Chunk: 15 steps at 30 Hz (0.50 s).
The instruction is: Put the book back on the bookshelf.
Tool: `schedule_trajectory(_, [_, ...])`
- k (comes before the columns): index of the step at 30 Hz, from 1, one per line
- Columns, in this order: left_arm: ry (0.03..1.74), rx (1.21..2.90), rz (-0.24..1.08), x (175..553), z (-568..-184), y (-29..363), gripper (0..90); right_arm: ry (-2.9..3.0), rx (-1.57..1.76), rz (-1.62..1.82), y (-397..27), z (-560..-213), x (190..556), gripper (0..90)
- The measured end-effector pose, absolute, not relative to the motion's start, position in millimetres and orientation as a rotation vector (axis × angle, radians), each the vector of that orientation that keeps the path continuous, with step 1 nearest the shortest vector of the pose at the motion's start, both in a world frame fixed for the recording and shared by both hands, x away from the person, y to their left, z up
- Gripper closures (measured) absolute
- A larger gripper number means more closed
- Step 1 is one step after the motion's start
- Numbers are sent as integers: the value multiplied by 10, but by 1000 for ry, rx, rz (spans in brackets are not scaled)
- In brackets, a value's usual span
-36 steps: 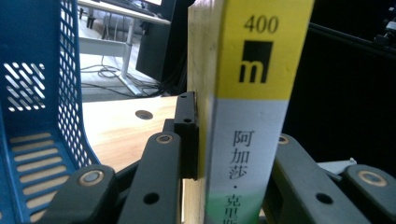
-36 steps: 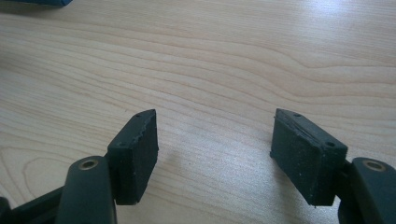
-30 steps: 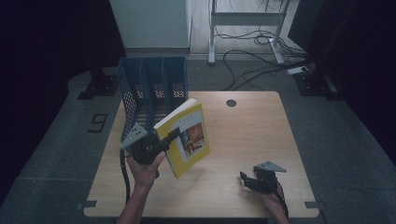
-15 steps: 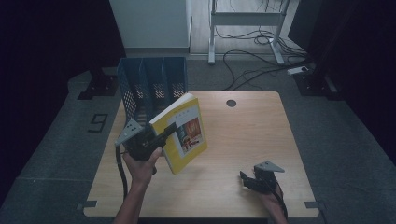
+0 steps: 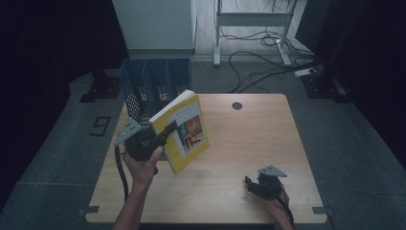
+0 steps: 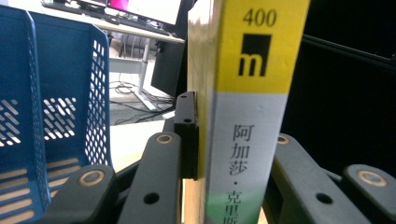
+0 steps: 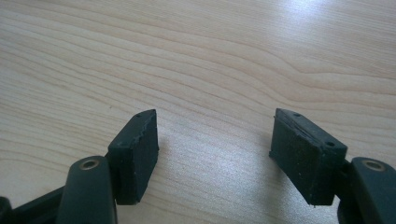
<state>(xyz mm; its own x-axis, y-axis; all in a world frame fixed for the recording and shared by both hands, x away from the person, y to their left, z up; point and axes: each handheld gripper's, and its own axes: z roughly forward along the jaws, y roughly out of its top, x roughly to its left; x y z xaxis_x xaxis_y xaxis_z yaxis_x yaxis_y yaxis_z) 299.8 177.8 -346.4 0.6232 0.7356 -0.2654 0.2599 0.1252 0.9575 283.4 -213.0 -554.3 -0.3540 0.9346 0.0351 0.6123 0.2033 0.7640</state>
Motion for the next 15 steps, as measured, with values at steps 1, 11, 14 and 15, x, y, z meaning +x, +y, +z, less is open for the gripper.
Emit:
schedule_trajectory(1, [896,1444,426,3001,-3458,1785,756,2044,1440,984,-2132,-5542,2834,315])
schedule_trajectory(11, [904,1417,466,3016,-3377,1858,756,2047,1432,968,-2116,-5543,2832,311])
schedule_trajectory(14, [904,1417,472,3021,-3359,1870,756,2046,1433,970,-2118,-5543,2832,312])
schedule_trajectory(15, [905,1417,476,3023,-3355,1873,756,2046,1433,968,-2117,-5543,2832,312])
